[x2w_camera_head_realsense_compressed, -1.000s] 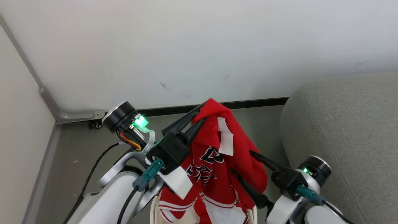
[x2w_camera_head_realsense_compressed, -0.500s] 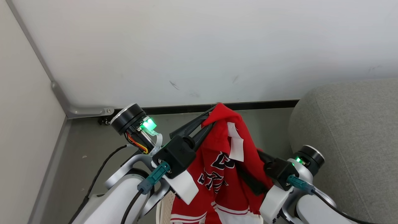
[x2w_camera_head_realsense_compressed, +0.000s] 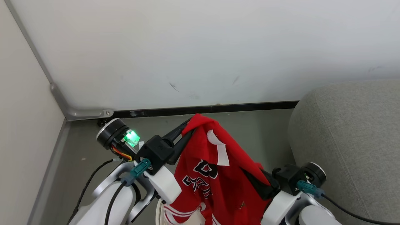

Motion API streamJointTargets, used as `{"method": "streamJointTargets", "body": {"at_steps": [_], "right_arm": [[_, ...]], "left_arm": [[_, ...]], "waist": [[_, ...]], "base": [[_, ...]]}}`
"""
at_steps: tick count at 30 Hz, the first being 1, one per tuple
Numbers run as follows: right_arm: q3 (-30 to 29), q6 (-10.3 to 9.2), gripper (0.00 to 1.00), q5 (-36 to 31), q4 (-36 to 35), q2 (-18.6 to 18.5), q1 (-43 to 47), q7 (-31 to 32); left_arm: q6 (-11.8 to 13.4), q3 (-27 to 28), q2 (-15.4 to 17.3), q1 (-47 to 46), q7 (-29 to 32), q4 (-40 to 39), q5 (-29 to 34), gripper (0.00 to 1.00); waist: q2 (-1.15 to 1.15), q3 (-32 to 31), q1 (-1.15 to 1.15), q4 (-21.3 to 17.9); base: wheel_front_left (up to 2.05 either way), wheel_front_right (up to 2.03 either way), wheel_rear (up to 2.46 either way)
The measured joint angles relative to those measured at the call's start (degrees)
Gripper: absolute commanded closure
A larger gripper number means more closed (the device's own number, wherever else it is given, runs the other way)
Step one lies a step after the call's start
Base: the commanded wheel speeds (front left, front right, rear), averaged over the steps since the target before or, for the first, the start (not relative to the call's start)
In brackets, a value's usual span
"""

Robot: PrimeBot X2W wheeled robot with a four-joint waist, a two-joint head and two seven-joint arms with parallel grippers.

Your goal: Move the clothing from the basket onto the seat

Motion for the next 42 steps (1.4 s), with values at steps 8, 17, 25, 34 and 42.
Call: {"method": "streamJointTargets", "body": {"at_steps": [8, 17, 25, 34, 42], "right_arm": [[-0.8, 0.00, 1.00, 6.1, -1.7, 0.4, 2.5, 0.0], [-3.7, 0.00, 1.00, 10.8, -4.6, 0.0, 3.0, -0.1], [-7.2, 0.00, 1.00, 12.0, -5.8, -2.1, 2.1, -0.1], [-11.6, 0.00, 1.00, 12.2, -5.8, -5.0, 1.8, 0.0], [-13.7, 0.00, 1.00, 12.2, -6.2, -6.4, 1.9, 0.6]], "left_arm": [[1.1, 1.4, -0.6, 3.2, -0.4, 2.5, -2.3, 1.00], [1.9, 1.9, -3.2, 5.8, -1.9, 4.7, -5.0, 0.15], [2.1, 2.1, -3.7, 5.8, -2.6, 4.7, -6.4, 0.00], [1.9, 1.5, -4.7, 5.8, -3.5, 4.1, -7.8, 0.00], [1.5, -0.2, -5.4, 6.8, -3.8, 3.6, -8.9, 0.00]], "waist": [[0.00, -0.3, 0.00, -1.3], [0.00, -0.6, 0.00, -2.4], [0.00, -0.6, 0.00, -2.4], [0.00, -0.4, 0.00, -2.9], [0.00, -0.1, 0.00, -3.9]], "base": [[0.00, 0.00, 0.00], [0.00, 0.00, 0.00], [0.00, 0.00, 0.00], [0.00, 0.00, 0.00], [0.00, 0.00, 0.00]]}}
